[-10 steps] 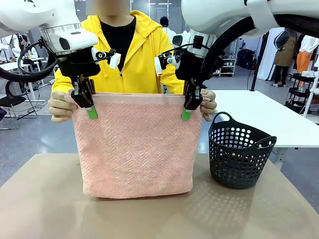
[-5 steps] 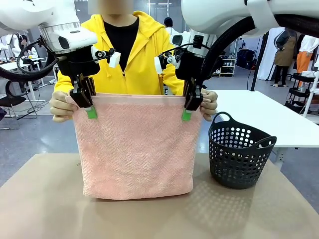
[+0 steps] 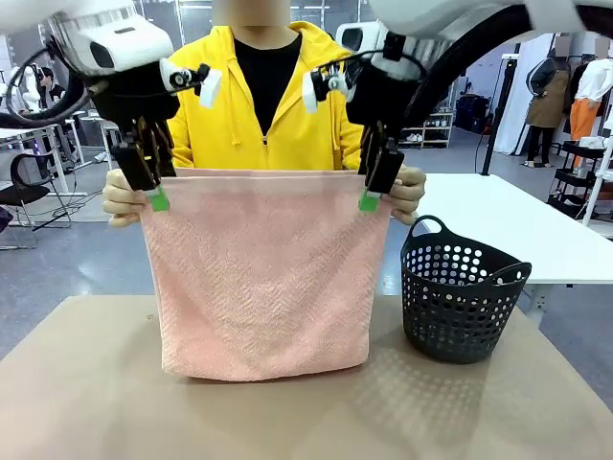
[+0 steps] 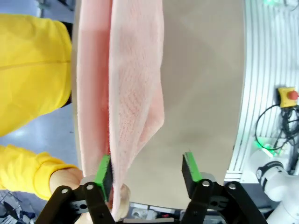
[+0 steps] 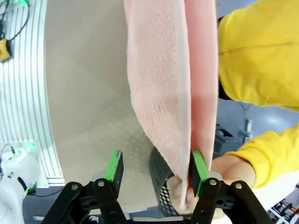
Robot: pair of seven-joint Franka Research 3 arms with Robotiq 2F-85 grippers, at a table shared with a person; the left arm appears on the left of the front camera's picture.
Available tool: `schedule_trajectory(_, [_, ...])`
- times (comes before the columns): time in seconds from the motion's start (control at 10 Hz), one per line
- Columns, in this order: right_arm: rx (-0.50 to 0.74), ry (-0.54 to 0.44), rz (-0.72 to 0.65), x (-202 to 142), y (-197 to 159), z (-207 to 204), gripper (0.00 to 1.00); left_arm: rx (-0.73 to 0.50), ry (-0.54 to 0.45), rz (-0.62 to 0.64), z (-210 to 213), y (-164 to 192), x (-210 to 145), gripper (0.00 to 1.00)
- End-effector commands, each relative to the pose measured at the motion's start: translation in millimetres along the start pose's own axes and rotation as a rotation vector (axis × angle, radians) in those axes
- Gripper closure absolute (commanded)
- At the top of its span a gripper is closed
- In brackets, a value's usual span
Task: Fold the towel.
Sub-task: Release the end of the 100 cm Hotel Towel you were holding and grab the top end of the folded side.
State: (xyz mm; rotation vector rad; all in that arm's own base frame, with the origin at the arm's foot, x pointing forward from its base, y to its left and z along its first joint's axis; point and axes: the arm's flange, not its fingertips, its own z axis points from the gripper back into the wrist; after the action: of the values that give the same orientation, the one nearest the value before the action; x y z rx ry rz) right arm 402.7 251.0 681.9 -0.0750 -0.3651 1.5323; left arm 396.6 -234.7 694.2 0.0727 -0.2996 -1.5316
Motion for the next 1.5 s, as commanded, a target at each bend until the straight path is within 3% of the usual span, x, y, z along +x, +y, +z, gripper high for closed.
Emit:
schedule_trajectory(0.0, [-0.136,0.013,0.008,1,21,10,0.0,0.129,-0.017,-0.054,11,-20,7,0.0])
schedule_trajectory(0.1, [-0.168,0.015,0.019,1,22,15,0.03,0.191,0.025,-0.052,16,-21,11,0.05])
schedule_trajectory(0.2, [-0.192,0.007,0.03,1,20,17,0.0,0.205,0.041,-0.05,17,-19,13,0.0])
schedule_trajectory(0.4, [-0.227,0.011,0.042,3,13,24,0.0,0.228,0.035,-0.059,22,-14,17,0.0])
schedule_trajectory(0.8, [-0.122,-0.012,0.046,4,-12,15,0.0,0.143,0.014,-0.03,19,12,17,0.0])
schedule_trajectory(1.4, [-0.011,0.019,0.025,4,-29,-12,0.0,0.003,0.037,-0.026,-24,38,17,0.0])
